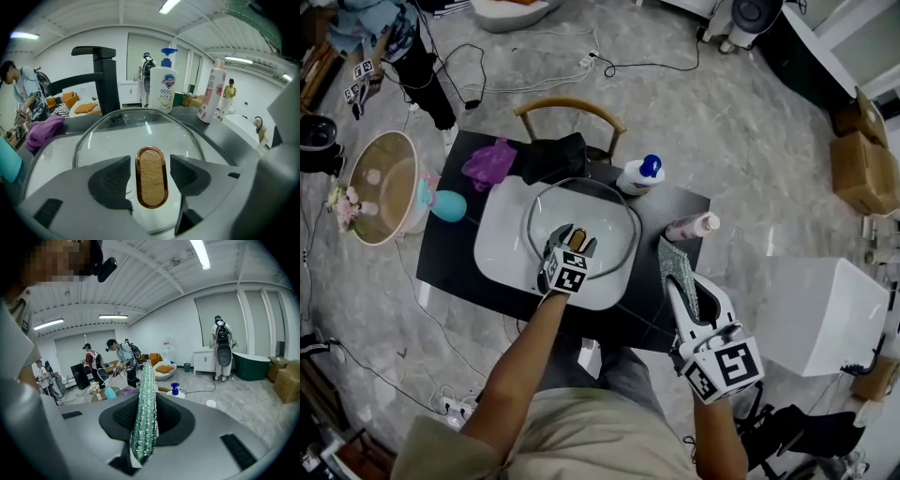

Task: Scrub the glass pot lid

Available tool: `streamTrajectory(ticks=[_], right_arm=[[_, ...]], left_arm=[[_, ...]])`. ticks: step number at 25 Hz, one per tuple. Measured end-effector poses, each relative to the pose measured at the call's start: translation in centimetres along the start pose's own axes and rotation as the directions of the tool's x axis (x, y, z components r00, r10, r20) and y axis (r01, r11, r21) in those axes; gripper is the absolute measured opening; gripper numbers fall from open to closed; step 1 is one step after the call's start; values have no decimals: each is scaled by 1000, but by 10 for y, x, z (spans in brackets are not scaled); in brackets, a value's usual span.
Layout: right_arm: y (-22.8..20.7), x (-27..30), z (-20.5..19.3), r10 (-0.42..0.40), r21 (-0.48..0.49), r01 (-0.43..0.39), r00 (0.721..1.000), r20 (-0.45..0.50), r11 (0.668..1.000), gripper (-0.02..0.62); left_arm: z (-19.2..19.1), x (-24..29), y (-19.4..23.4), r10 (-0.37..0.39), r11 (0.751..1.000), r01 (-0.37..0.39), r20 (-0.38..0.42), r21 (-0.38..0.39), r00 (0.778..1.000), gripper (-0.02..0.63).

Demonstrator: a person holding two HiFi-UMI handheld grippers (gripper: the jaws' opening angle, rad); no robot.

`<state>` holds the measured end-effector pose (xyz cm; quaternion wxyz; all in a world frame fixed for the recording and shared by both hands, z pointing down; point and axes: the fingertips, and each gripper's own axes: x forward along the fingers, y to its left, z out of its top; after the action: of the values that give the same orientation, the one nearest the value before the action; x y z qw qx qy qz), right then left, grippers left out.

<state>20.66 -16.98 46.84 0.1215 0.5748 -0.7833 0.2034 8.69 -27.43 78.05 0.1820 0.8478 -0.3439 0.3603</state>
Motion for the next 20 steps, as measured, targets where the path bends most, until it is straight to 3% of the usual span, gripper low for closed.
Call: streamTrajectory(ticks=[2, 7, 11, 20], right_arm=[[0, 0, -1, 1, -1, -1, 1000, -2, 1000, 84], [2, -3, -2, -1, -2, 1, 1000, -4, 1000, 84], [7, -8, -1, -3, -6, 3, 1000, 1, 1000, 84], [17, -20, 2, -11, -10, 11, 1000, 19, 1000, 84]], left_arm=[[-1, 1, 5, 33, 999, -33, 15, 5, 999, 227], [-2, 2, 6, 58, 998, -58, 3, 26, 998, 224], [-2, 1, 0, 29, 998, -27, -22, 63, 999, 174], [7, -32, 0, -52, 990, 47, 38, 135, 998, 173]])
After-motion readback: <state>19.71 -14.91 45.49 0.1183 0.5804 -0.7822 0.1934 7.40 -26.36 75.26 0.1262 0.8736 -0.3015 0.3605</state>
